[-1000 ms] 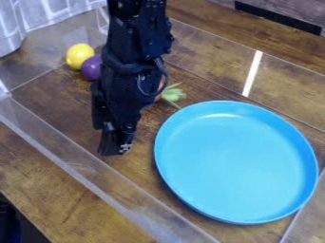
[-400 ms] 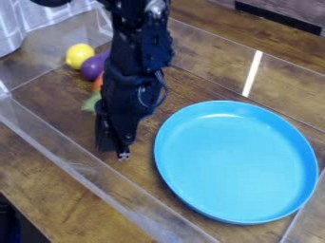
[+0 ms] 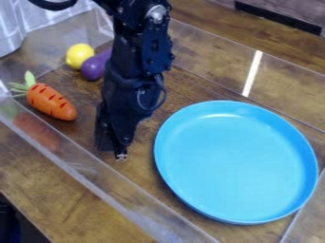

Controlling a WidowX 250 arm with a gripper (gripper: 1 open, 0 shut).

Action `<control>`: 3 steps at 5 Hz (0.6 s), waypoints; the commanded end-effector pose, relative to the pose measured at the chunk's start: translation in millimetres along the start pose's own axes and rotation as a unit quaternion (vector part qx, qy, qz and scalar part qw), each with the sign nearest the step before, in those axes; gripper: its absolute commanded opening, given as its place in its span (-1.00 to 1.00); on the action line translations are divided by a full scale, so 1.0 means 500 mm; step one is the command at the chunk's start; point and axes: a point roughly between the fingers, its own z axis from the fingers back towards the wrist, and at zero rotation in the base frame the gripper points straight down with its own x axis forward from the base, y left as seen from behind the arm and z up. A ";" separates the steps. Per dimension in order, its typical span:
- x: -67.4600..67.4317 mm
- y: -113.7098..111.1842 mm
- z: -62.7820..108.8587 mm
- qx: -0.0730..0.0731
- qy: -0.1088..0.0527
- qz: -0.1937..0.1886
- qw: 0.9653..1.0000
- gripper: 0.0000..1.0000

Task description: Remove the carrot from inside the blue tray and put it on the table

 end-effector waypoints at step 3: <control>-0.012 0.022 0.011 0.008 -0.015 0.009 1.000 -1.00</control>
